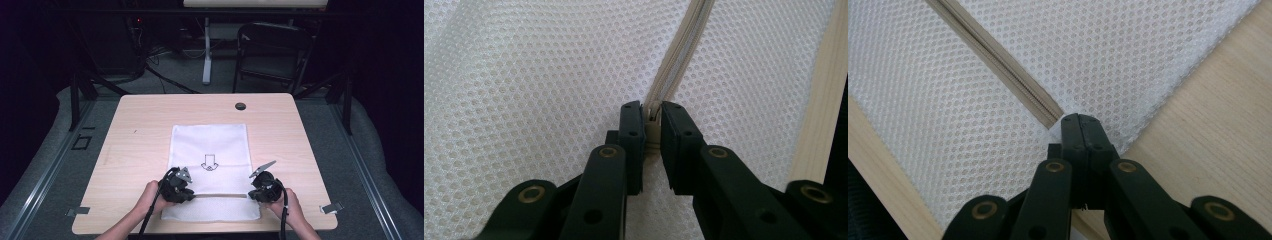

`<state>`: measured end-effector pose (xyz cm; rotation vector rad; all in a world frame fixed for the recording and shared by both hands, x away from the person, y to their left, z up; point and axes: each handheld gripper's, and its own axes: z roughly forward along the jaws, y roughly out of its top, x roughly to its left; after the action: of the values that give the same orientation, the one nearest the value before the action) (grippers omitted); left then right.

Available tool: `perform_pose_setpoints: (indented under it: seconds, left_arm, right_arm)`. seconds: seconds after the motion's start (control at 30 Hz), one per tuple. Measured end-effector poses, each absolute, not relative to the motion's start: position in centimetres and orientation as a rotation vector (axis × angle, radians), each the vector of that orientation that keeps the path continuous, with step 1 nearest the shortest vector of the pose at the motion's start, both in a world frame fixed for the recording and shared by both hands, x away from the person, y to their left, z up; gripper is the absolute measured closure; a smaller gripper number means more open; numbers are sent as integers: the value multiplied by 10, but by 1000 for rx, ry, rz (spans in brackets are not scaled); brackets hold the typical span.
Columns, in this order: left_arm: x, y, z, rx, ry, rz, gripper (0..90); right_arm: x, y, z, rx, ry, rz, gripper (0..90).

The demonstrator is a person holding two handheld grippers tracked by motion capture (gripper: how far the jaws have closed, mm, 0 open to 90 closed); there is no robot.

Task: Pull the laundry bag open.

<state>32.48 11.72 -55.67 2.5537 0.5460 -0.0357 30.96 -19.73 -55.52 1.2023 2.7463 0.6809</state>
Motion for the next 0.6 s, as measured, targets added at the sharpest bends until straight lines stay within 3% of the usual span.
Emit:
perform_pose_setpoints:
  seconds: [0.3,0.6]
  left_arm:
    - [319,114,-546,2613,487,55,817]
    - [319,119,-545,2581,503,19,821]
  right_arm:
    - [309,-196,-555,1199,2747,670,900]
    - [309,-197,-555,1210,2747,668,900]
